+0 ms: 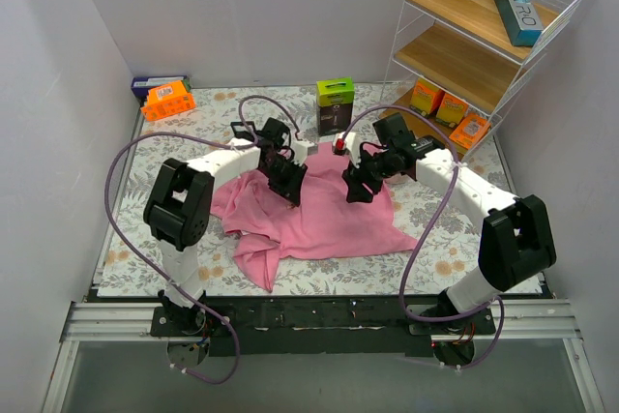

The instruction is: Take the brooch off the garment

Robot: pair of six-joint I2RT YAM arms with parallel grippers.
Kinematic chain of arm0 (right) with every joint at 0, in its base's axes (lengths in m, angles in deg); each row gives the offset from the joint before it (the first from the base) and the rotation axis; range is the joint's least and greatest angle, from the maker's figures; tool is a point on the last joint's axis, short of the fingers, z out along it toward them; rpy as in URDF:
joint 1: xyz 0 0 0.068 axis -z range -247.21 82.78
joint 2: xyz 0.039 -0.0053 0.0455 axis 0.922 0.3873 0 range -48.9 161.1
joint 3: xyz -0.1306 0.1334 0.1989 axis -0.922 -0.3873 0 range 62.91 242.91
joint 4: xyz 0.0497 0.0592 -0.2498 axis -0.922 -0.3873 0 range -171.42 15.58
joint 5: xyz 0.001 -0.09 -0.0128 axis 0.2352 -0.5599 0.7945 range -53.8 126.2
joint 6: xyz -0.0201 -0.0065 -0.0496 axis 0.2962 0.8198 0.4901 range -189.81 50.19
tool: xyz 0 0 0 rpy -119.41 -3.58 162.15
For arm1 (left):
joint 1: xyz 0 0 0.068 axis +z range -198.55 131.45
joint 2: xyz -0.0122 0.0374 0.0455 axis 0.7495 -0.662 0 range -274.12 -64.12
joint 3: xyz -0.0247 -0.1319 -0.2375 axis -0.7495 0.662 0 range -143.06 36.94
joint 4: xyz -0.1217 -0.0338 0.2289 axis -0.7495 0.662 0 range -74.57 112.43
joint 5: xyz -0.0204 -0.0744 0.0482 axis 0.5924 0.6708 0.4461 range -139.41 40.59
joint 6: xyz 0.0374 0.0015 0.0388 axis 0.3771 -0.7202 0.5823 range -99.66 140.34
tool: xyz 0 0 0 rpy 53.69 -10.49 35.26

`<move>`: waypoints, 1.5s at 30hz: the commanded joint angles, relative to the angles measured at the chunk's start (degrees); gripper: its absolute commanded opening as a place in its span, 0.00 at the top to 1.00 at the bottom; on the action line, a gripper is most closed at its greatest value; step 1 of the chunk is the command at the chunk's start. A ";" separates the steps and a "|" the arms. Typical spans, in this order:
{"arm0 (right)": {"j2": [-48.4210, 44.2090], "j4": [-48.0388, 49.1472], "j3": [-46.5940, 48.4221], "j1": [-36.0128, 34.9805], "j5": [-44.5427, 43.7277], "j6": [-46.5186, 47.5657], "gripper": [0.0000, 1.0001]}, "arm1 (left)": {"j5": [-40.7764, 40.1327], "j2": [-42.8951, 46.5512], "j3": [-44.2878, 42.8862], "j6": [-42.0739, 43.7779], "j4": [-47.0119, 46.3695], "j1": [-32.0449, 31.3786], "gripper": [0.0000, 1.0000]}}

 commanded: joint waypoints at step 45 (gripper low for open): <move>11.14 -3.85 3.86 -16.55 12.17 78.05 0.64 | 26.26 -7.32 -8.85 -3.24 11.96 4.89 1.00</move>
